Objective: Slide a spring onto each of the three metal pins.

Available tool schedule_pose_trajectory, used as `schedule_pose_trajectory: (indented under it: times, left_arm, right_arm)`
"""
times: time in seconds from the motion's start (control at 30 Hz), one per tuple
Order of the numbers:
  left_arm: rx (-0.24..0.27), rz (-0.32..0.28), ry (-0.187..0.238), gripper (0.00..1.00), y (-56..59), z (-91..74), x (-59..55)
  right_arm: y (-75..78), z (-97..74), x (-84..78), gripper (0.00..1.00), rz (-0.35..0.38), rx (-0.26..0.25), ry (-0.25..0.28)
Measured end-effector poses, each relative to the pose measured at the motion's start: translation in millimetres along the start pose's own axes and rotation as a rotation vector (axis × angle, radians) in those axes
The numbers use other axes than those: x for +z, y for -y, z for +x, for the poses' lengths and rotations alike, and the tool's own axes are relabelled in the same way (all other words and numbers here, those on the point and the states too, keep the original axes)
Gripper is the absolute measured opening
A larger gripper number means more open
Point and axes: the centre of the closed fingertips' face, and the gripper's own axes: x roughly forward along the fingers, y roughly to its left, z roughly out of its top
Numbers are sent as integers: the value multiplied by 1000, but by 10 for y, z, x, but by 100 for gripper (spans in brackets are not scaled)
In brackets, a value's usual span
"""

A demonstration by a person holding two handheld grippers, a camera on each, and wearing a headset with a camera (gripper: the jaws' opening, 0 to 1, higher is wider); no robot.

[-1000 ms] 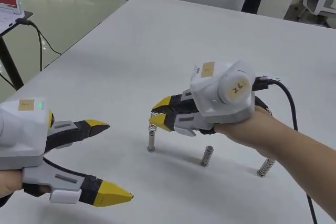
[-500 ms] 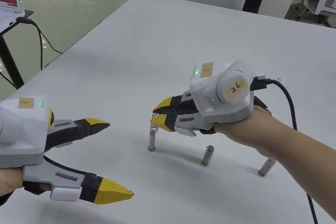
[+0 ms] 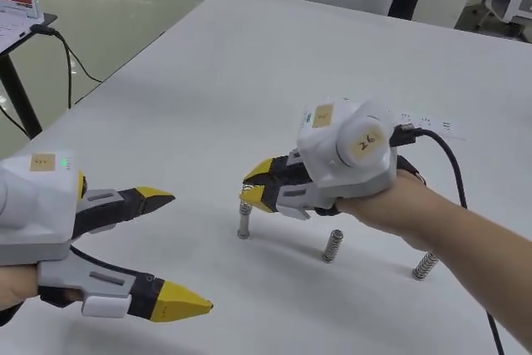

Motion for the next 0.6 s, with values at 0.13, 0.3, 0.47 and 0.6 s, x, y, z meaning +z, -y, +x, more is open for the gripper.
schedule_pose_trajectory:
  times: [0.13,0.3,0.47,0.6]
  left_arm:
    - [-1,-1,0,97,0,7,-3]
    - [-1,1,-2,97,-9,21,-1]
    - [0,2,-2,97,-19,31,4]
    - [-2,2,-1,97,-21,52,10]
  right_arm:
    - [-22,60,-45,7,3,10,-17]
    - [-49,147,-148,7,6,19,-42]
    - [-70,209,-246,8,3,21,-66]
    - [-89,252,-323,8,20,26,-80]
